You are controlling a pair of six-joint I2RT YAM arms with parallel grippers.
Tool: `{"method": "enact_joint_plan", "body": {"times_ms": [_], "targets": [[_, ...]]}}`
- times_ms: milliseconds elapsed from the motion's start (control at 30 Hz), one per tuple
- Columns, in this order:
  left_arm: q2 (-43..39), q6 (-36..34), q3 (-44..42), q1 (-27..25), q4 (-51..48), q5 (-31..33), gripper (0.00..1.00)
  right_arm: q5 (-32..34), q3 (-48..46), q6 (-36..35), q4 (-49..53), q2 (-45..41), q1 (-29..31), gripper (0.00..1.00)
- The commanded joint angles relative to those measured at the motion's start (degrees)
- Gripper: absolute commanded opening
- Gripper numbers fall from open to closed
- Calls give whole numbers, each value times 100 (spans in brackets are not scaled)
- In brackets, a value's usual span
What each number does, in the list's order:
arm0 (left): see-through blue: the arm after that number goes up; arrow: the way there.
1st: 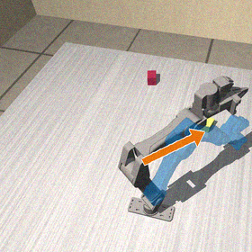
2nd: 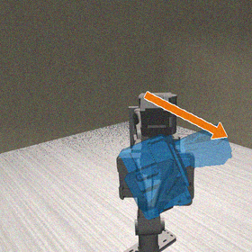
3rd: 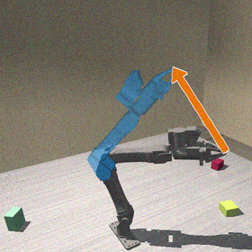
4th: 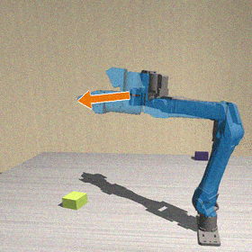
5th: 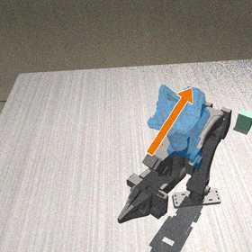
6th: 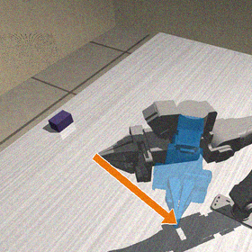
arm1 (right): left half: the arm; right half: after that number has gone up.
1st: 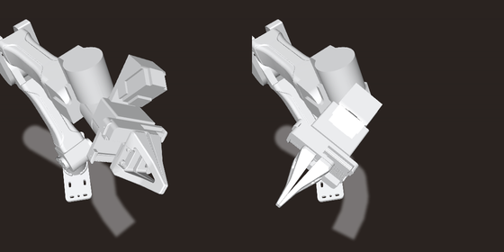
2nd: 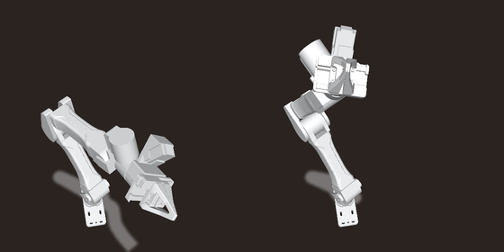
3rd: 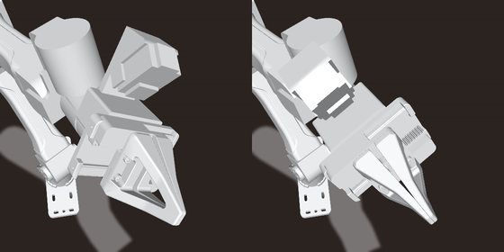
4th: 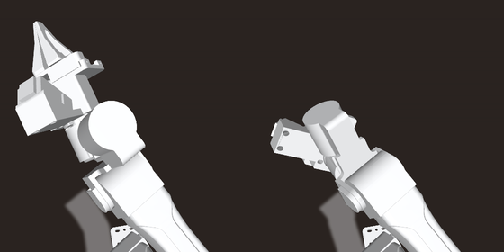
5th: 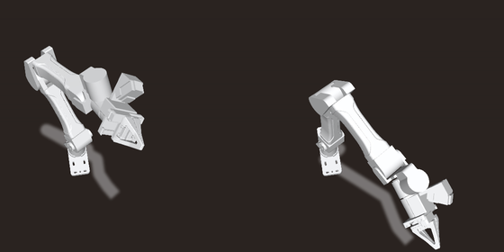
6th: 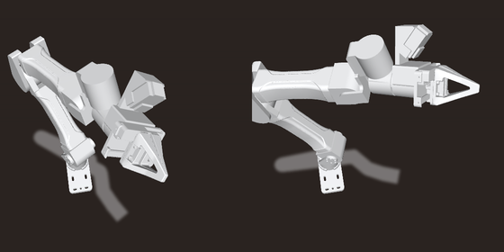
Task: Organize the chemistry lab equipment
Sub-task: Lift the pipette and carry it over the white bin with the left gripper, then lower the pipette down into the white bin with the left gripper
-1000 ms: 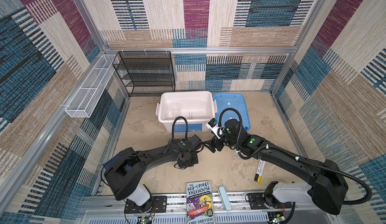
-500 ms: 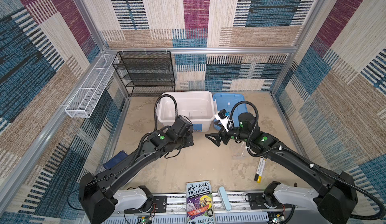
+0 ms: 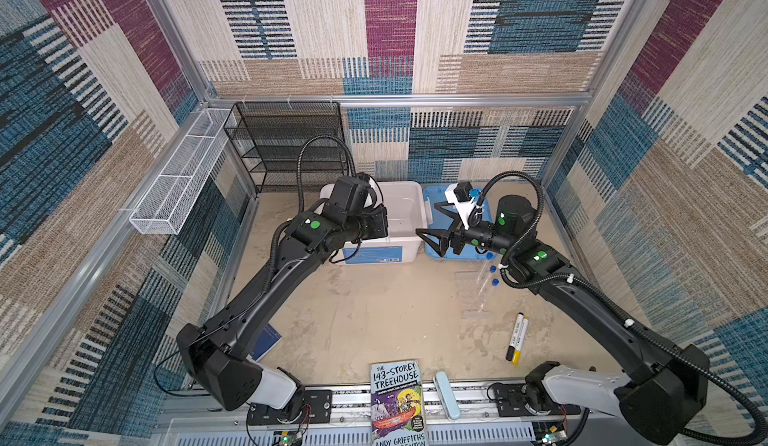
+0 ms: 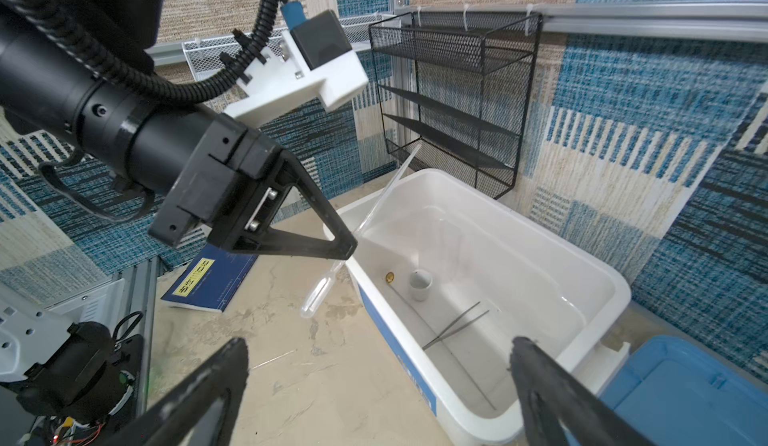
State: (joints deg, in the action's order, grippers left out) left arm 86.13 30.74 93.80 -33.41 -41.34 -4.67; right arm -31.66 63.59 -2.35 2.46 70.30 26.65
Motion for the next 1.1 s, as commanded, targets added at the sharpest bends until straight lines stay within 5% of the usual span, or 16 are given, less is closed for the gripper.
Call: {"method": "enact_joint_plan", "body": {"times_ms": [0,467,1067], "targets": [[311,-341,347,58,-35,-249,2,-221,185,-62,-261,101,-156,99],[2166,-457,1980,133,-354,-399,2,18,421,-322,-170,568,-645,99],[3712,-394,2880,245,-489,-437,2,406,918,-622,372,1560,-854,99]]}}
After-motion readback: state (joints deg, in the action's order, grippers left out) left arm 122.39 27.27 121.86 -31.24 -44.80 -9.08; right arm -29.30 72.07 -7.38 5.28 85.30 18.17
